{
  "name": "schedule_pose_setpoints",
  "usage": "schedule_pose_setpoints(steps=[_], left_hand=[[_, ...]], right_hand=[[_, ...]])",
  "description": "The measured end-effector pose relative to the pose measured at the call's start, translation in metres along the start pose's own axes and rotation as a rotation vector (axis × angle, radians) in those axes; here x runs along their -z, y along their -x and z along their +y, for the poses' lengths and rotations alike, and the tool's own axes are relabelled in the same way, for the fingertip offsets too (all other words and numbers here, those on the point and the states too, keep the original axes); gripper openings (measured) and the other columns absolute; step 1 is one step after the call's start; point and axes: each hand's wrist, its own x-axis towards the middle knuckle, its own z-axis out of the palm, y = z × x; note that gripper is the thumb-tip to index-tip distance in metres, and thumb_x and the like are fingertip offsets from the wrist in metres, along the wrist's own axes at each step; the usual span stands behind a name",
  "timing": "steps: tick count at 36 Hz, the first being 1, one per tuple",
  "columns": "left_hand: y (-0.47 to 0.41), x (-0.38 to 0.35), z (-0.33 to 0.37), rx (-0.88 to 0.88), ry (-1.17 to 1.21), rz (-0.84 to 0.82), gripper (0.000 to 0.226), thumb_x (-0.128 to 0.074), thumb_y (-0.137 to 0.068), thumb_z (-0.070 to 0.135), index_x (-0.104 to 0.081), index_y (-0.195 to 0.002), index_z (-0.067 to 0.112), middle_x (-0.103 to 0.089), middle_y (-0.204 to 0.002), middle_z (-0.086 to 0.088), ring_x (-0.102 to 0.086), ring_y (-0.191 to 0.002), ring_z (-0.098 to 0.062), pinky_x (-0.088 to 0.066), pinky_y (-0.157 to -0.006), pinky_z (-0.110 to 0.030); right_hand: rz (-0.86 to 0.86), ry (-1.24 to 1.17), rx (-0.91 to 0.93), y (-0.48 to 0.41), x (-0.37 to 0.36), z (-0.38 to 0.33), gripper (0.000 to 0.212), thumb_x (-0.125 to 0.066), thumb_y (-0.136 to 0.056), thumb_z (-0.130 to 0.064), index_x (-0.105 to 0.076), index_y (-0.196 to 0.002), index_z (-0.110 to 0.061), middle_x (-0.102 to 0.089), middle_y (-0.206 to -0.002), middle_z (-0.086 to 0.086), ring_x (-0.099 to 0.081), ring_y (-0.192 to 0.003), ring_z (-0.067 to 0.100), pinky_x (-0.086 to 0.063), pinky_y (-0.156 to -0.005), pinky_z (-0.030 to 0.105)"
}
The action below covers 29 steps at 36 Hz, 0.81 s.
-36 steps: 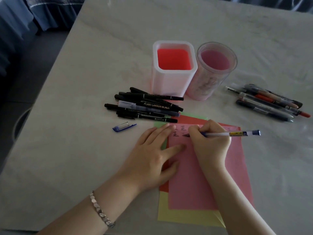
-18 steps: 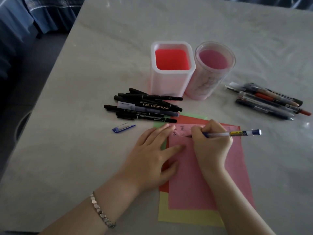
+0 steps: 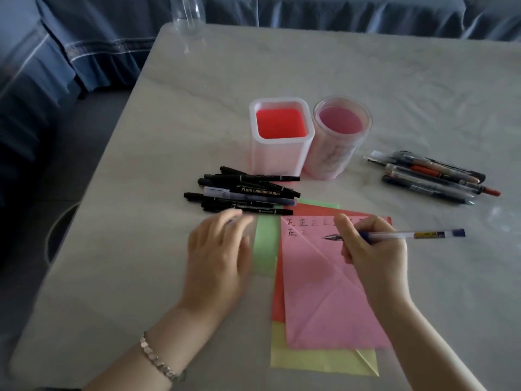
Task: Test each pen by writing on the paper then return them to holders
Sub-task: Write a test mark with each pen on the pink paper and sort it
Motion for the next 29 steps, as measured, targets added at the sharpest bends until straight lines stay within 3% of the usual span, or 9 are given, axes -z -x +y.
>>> schedule_pose_setpoints(steps=[6, 11, 14, 16, 18, 21, 29], left_hand=[[-0.002, 0.019, -0.038, 0.174, -0.163, -0.032, 0.037, -0.042, -0.083, 0.031, -0.064, -0.100, 0.006, -0.059, -0.099, -0.012, -0.052, -0.088, -0.034, -0.038, -0.077, -0.039], [-0.006, 0.026, -0.044, 0.130, -0.150, -0.068, 0.021, -0.056, -0.079, 0.024, -0.067, -0.085, 0.007, -0.059, -0.087, -0.009, -0.041, -0.082, -0.020, -0.032, -0.073, -0.029], [-0.010, 0.031, -0.028, 0.214, 0.018, -0.134, 0.002, -0.061, -0.084, 0.013, -0.063, -0.084, 0.012, -0.058, -0.084, 0.001, -0.049, -0.080, -0.014, -0.031, -0.068, -0.019], [-0.012, 0.034, -0.012, 0.362, 0.252, -0.185, 0.012, -0.062, -0.087, 0.011, -0.058, -0.082, 0.021, -0.059, -0.082, 0.011, -0.053, -0.072, 0.002, -0.034, -0.063, -0.010], [-0.013, 0.036, 0.002, 0.457, 0.456, -0.226, 0.017, -0.063, -0.086, 0.012, -0.058, -0.082, 0.027, -0.064, -0.081, 0.010, -0.056, -0.070, 0.007, -0.038, -0.062, -0.005], [-0.017, 0.042, 0.021, 0.456, 0.624, -0.261, 0.018, -0.065, -0.085, 0.009, -0.060, -0.082, 0.026, -0.067, -0.077, 0.012, -0.058, -0.067, 0.003, -0.040, -0.060, -0.007], [-0.021, 0.052, 0.046, 0.365, 0.706, -0.341, 0.020, -0.067, -0.083, 0.009, -0.061, -0.081, 0.028, -0.063, -0.075, 0.021, -0.054, -0.063, 0.004, -0.040, -0.058, -0.012]], right_hand=[[-0.080, 0.028, -0.026, 0.006, 0.017, -0.006, 0.024, -0.066, -0.081, -0.015, -0.053, -0.063, -0.005, -0.053, -0.044, -0.002, -0.046, -0.037, 0.001, -0.038, -0.041, 0.010], [-0.147, -0.071, -0.116, 0.014, 0.024, -0.011, 0.017, -0.057, -0.088, -0.013, -0.058, -0.075, -0.002, -0.063, -0.053, 0.005, -0.054, -0.046, 0.009, -0.043, -0.043, 0.016], [-0.175, -0.167, -0.166, 0.018, 0.024, -0.016, 0.024, -0.047, -0.093, -0.015, -0.062, -0.080, -0.001, -0.069, -0.063, 0.010, -0.060, -0.052, 0.016, -0.046, -0.047, 0.020], [-0.203, -0.237, -0.188, 0.021, 0.022, -0.022, 0.033, -0.040, -0.096, -0.018, -0.064, -0.080, -0.002, -0.070, -0.066, 0.013, -0.062, -0.054, 0.019, -0.048, -0.048, 0.022], [-0.210, -0.311, -0.196, 0.024, 0.021, -0.028, 0.041, -0.037, -0.096, -0.020, -0.068, -0.072, -0.006, -0.069, -0.064, 0.015, -0.061, -0.053, 0.020, -0.048, -0.048, 0.022], [-0.187, -0.391, -0.187, 0.028, 0.018, -0.039, 0.051, -0.038, -0.096, -0.022, -0.069, -0.056, -0.011, -0.066, -0.058, 0.013, -0.057, -0.048, 0.016, -0.046, -0.046, 0.021], [-0.158, -0.366, -0.073, 0.030, 0.019, -0.056, 0.037, -0.039, -0.094, -0.020, -0.053, -0.062, -0.008, -0.057, -0.047, 0.008, -0.049, -0.041, 0.012, -0.042, -0.044, 0.018]])
